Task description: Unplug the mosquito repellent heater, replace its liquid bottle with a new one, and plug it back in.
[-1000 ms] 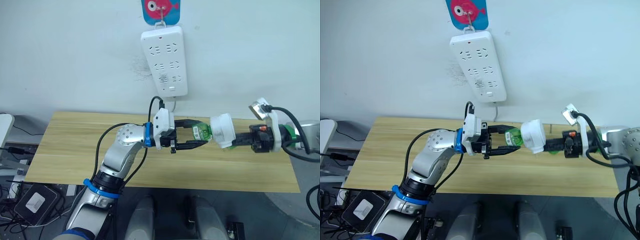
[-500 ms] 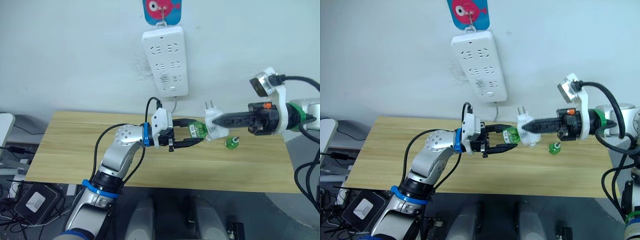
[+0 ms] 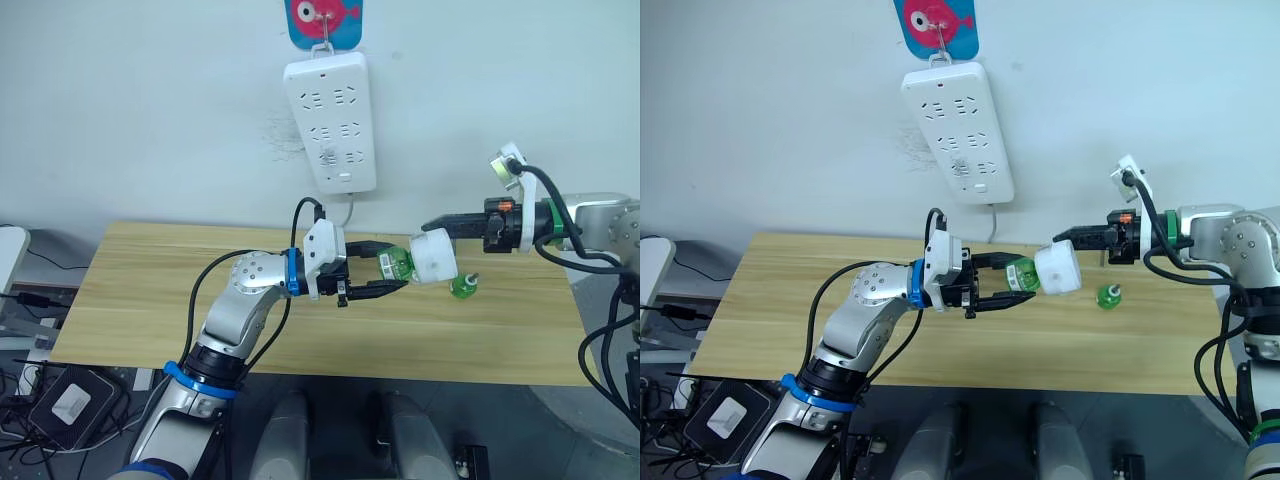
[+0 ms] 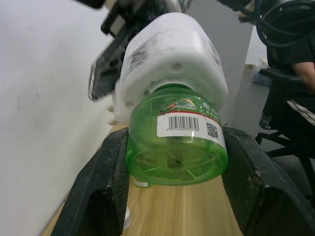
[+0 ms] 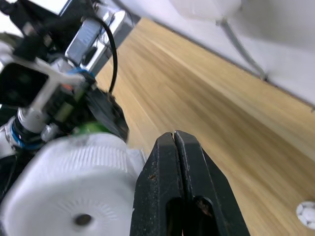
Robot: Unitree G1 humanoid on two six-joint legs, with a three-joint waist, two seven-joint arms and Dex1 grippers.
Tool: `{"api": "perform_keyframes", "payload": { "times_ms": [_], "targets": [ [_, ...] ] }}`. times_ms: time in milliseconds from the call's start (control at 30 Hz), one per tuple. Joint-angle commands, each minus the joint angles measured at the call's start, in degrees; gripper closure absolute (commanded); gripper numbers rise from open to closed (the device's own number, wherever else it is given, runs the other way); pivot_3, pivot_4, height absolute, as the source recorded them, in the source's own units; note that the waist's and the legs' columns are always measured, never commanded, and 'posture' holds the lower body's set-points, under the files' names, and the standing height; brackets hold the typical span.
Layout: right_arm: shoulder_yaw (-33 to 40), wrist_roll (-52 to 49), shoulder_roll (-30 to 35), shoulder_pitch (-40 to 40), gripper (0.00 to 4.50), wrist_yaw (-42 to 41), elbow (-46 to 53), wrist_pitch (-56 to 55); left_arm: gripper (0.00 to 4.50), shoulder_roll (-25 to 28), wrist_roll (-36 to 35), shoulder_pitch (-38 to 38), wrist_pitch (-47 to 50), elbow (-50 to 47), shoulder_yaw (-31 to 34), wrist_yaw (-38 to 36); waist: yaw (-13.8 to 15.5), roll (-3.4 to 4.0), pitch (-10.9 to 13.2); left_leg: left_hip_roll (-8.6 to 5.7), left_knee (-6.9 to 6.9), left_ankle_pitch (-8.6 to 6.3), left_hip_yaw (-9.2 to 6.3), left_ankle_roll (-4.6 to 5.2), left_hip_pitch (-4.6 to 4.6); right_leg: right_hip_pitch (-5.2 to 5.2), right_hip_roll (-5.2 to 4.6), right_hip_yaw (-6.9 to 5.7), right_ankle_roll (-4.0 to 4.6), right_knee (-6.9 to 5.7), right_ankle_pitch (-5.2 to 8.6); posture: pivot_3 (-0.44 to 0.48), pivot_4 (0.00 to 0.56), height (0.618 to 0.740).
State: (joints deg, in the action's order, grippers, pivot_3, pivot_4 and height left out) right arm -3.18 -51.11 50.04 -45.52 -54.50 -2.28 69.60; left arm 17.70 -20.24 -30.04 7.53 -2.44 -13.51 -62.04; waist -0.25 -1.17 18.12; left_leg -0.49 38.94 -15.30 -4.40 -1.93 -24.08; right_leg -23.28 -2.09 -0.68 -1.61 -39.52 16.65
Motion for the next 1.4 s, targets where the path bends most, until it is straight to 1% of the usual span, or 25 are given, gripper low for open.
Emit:
{"api": "perform_keyframes", "payload": {
  "times_ms": [33, 133, 200, 267, 333, 433, 600, 767, 900, 1067, 1167, 1233, 1333, 1400],
  "targets": [
    [-0.2, -0.9, 3.5, 2.9, 4.48, -6.2, 5.5, 0.7, 2.24, -0.3, -0.8, -0.1, -0.1, -2.4, 0.4, 0.5, 0.1, 0.0, 0.0, -0.01, 0.0, 0.0, 0.0, 0.0, 0.0, 0.0, 0.0, 0.0, 0.0, 0.0, 0.0, 0.022, 0.289, 0.74],
    [0.0, -2.7, 6.8, 6.4, 4.48, -10.9, 9.9, 2.1, 2.24, -0.3, -0.4, -0.2, -0.1, -2.0, 0.6, 1.1, 0.2, 0.0, 0.0, -0.02, 0.01, 0.0, -0.02, 0.0, -0.02, 0.0, -0.02, -0.01, 0.0, 0.01, 0.0, 0.022, 0.289, 0.74],
    [0.7, -4.1, 8.0, 7.9, 4.48, -12.5, 12.0, 3.4, 2.24, -0.1, 0.0, -0.2, -0.4, -1.8, 0.5, 1.2, 0.2, 0.0, 0.0, -0.02, 0.01, 0.0, -0.02, 0.01, -0.01, 0.01, -0.02, -0.01, 0.0, 0.02, 0.0, 0.024, 0.291, 0.74],
    [2.0, -6.3, 8.4, 8.6, 4.48, -13.3, 13.5, 5.3, 2.24, 0.1, 0.5, 0.0, -0.7, -1.6, 0.2, 1.2, 0.1, 0.0, 0.0, -0.01, 0.01, 0.0, -0.01, 0.01, 0.01, 0.01, -0.01, -0.01, 0.0, 0.0, 0.0, 0.024, 0.291, 0.74],
    [4.3, -10.0, 7.2, 8.2, 4.48, -12.2, 14.0, 9.0, 2.24, 0.6, 1.5, 0.4, -1.0, -1.5, -0.6, 0.9, 0.0, 0.0, 0.0, 0.03, 0.01, 0.0, 0.04, 0.01, 0.05, 0.01, 0.0, 0.0, 0.0, -0.02, 0.0, 0.02, 0.288, 0.74],
    [8.6, -14.9, 2.7, 5.6, 4.48, -6.4, 12.1, 14.7, 2.24, 1.2, 2.2, 0.8, -1.2, -1.4, -1.5, 0.2, -0.1, 0.0, 0.0, 0.03, 0.01, -0.01, 0.04, 0.01, 0.07, 0.02, 0.0, 0.01, 0.0, -0.03, 0.0, 0.02, 0.288, 0.74],
    [14.6, -18.5, -3.7, 2.4, 4.48, 2.4, 8.4, 21.6, 2.24, 1.7, 2.2, 0.7, -0.7, -1.5, -2.2, -0.5, 0.1, 0.0, 0.0, 0.02, 0.02, 0.0, 0.03, 0.0, 0.04, 0.02, 0.0, 0.01, 0.0, -0.03, 0.0, 0.011, 0.283, 0.74],
    [20.8, -20.0, -9.9, -1.2, 4.48, 15.3, 1.1, 22.9, 2.24, 2.1, 1.7, 1.1, 0.5, -2.3, -3.1, -1.6, 0.1, 0.0, 0.0, 0.01, 0.01, 0.0, 0.02, 0.0, 0.02, 0.02, -0.02, 0.01, 0.01, -0.03, 0.0, 0.002, 0.276, 0.74],
    [21.9, -24.6, -10.5, -1.3, 4.48, 21.9, -0.8, 22.9, 2.24, 2.4, 1.4, 1.6, 1.3, -3.3, -3.3, -2.0, 0.1, 0.0, 0.0, -0.01, 0.0, 0.0, 0.0, 0.0, 0.0, 0.01, -0.02, -0.01, 0.01, -0.03, 0.0, 0.002, 0.276, 0.74],
    [20.5, -30.7, -8.1, 1.5, 4.48, 25.2, 1.0, 22.9, 2.24, 2.3, 1.4, 1.3, 1.5, -3.0, -2.8, -2.2, 0.1, 0.0, 0.0, -0.02, 0.01, 0.0, 0.0, 0.0, -0.02, 0.01, -0.02, -0.01, 0.01, -0.03, 0.0, -0.001, 0.275, 0.74],
    [17.3, -30.4, -2.6, 6.8, 4.48, 18.7, 11.7, 22.4, 2.24, 2.3, 1.5, 1.0, 1.3, -2.5, -2.4, -2.2, 0.2, 0.0, 0.0, -0.03, 0.0, -0.01, -0.03, 0.01, -0.04, 0.01, -0.02, -0.02, 0.01, -0.03, 0.0, 0.002, 0.275, 0.74],
    [16.3, -30.2, 0.8, 9.3, 4.48, 13.9, 16.2, 21.5, 2.24, 2.5, 1.5, 0.8, 1.2, -2.0, -2.2, -2.3, 0.2, 0.0, 0.0, -0.06, -0.02, -0.01, -0.08, 0.02, -0.09, 0.0, -0.01, -0.05, 0.0, 0.02, 0.0, 0.002, 0.276, 0.74],
    [15.8, -30.6, 4.1, 10.1, 4.48, 8.3, 18.0, 20.7, 2.24, 3.0, 1.5, 0.5, 0.9, -1.2, -2.1, -2.8, -0.1, 0.0, 0.0, -0.04, 0.01, -0.02, -0.02, 0.04, -0.08, 0.0, 0.0, -0.02, 0.0, 0.02, 0.0, -0.003, 0.275, 0.74],
    [15.5, -30.5, 4.3, 9.0, 4.48, 7.4, 17.2, 19.9, 2.24, 3.1, 1.7, 0.4, 0.7, -0.8, -2.3, -3.1, -0.4, 0.0, 0.0, 0.02, 0.01, -0.02, 0.06, 0.05, 0.01, 0.0, 0.03, 0.02, 0.0, 0.01, 0.0, -0.003, 0.275, 0.74]
  ]
}}
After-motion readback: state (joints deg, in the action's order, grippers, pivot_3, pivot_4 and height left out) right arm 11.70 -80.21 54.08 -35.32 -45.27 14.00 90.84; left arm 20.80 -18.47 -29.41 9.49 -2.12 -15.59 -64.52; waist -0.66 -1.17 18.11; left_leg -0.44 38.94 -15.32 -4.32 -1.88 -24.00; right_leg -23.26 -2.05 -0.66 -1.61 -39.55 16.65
